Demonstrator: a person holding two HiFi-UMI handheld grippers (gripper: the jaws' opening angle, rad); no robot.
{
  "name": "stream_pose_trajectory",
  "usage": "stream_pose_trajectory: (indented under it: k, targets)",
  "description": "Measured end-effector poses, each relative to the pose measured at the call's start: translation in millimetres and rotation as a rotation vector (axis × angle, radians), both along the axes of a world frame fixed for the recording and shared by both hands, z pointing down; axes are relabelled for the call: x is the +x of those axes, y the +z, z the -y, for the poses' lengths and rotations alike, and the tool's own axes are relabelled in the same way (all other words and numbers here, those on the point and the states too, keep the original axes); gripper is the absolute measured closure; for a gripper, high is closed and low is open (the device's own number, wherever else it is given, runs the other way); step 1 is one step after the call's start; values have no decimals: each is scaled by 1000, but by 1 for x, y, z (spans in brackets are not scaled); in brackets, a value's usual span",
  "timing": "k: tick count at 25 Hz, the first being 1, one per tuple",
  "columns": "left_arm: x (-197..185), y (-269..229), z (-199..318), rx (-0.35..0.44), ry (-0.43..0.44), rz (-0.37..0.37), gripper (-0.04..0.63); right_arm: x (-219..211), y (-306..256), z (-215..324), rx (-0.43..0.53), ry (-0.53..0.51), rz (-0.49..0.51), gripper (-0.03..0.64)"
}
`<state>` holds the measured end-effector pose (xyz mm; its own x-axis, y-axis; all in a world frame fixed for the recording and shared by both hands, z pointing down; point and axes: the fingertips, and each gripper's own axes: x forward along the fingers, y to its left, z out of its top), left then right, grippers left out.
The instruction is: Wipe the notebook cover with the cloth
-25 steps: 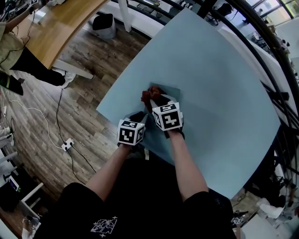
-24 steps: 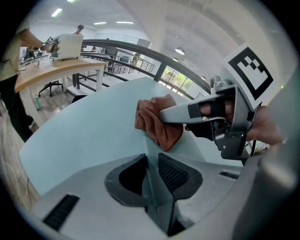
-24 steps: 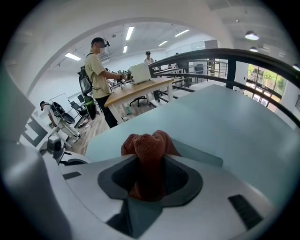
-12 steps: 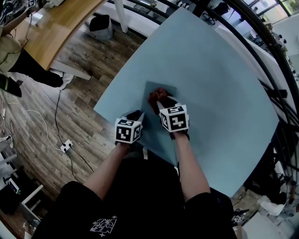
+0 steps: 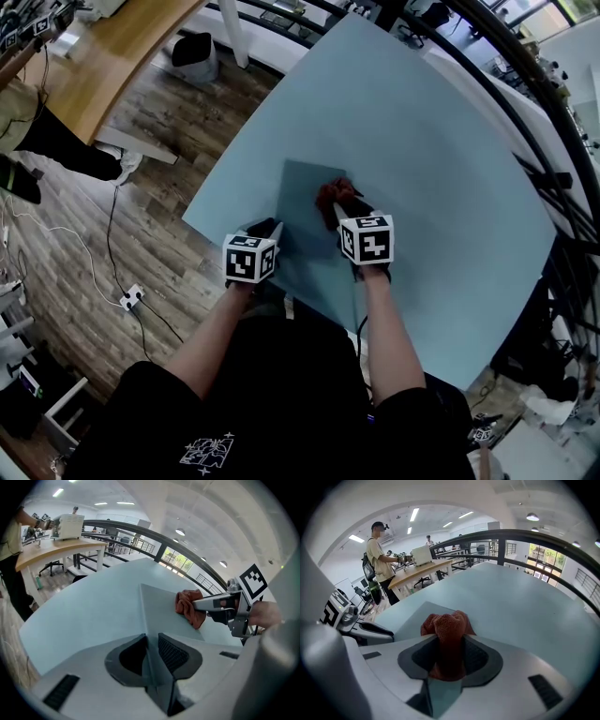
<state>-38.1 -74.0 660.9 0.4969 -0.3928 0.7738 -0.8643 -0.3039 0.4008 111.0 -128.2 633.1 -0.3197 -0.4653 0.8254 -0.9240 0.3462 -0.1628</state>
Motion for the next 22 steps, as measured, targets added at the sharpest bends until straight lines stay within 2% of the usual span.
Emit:
stream_pose_trajectory:
  k: [7,11,22]
  targets:
    - [-2,-6,-1,19,-7,3,505,12,-15,-6,36,76,44,480]
    - [-4,-16,-2,40,-19,-14,505,3,-30,-7,71,69,69,480]
    - [-4,-11,-30,6,1,-8,505,-77,-35,-21,73,-56,137,480]
